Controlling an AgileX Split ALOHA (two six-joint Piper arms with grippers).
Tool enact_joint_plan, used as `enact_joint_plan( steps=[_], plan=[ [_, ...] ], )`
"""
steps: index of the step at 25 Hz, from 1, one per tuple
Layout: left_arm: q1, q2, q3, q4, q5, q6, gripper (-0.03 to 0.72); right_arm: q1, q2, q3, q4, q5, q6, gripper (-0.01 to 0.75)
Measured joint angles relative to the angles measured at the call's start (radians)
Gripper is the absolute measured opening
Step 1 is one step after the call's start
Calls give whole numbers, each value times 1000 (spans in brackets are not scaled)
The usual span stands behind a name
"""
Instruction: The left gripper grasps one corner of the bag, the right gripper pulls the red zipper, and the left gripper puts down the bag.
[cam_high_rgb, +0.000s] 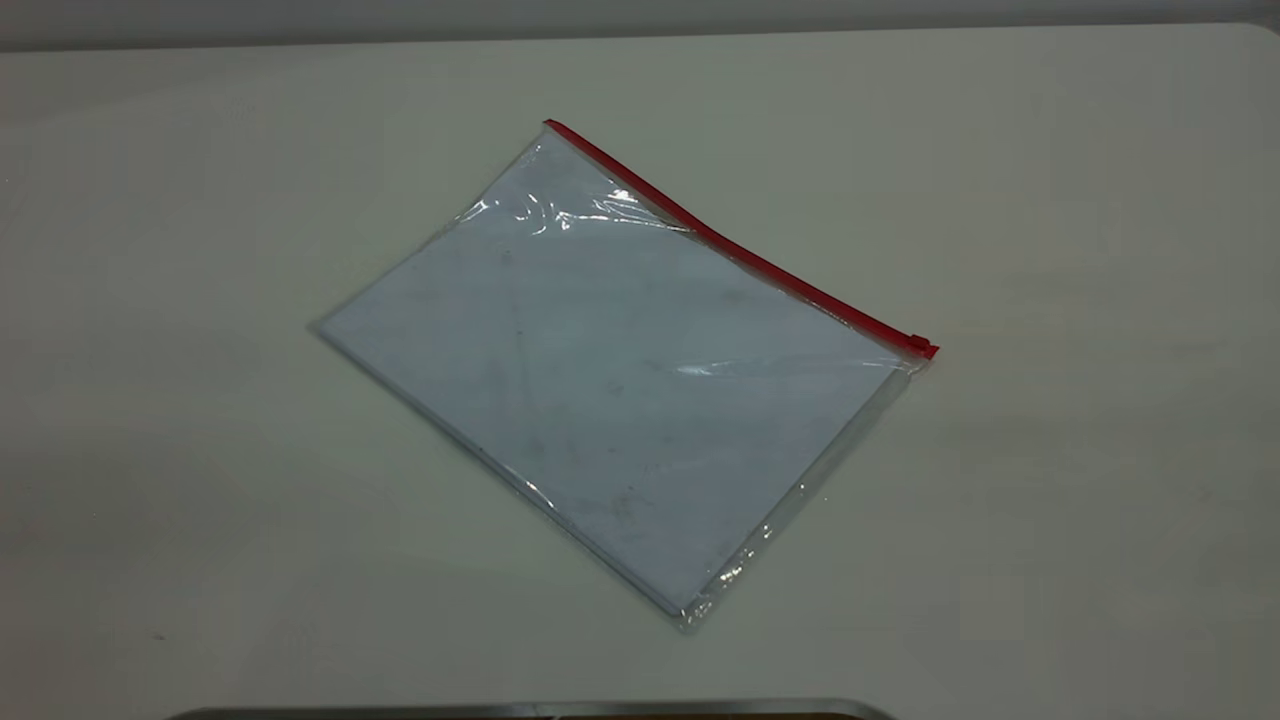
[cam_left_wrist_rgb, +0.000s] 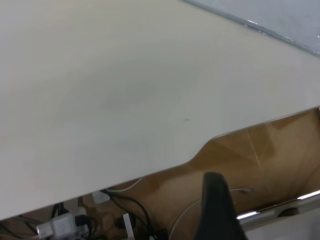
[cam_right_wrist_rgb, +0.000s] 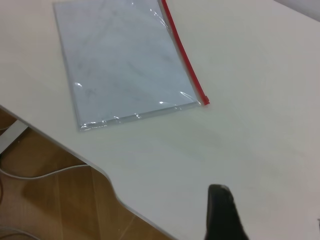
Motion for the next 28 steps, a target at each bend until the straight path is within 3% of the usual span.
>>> enact_joint_plan(
  steps=[15,28],
  plan=[
    [45,-247,0,5,2,0,569,0,0,1,0,-2,0,380],
    [45,-249,0,4,3,-1,569,-22,-9,1,1,-3,0,285]
  ],
)
